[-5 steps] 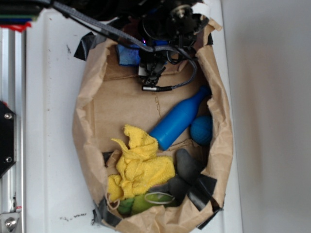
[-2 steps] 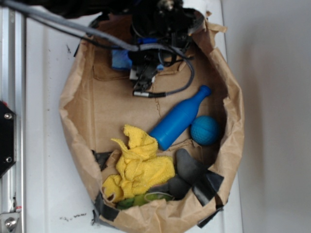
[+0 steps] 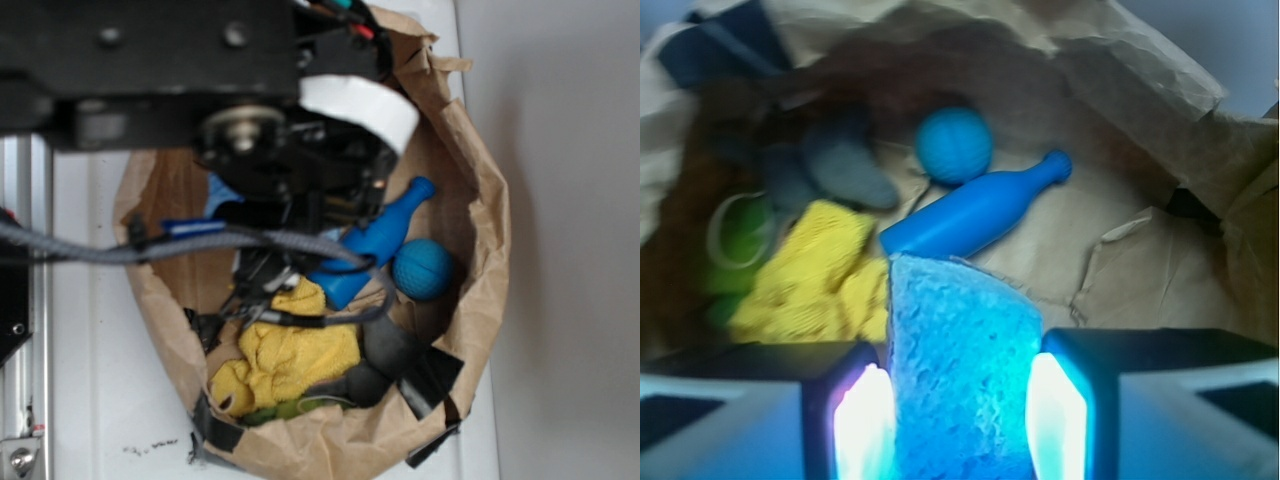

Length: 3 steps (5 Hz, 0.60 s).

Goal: Grab the blue sponge.

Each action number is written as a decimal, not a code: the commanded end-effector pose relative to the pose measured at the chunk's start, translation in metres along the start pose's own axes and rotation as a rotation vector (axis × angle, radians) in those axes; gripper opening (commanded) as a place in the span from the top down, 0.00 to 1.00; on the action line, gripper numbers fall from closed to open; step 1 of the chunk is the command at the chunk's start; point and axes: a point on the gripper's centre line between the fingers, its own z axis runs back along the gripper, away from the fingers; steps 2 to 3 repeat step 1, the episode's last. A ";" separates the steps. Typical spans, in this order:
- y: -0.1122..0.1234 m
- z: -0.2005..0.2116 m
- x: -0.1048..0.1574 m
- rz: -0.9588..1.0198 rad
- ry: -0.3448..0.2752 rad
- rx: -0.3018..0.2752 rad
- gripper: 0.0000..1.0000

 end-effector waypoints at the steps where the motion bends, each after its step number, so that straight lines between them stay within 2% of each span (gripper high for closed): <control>1: 0.005 0.037 0.003 0.026 -0.065 -0.006 1.00; 3: 0.005 0.037 0.003 0.026 -0.065 -0.006 1.00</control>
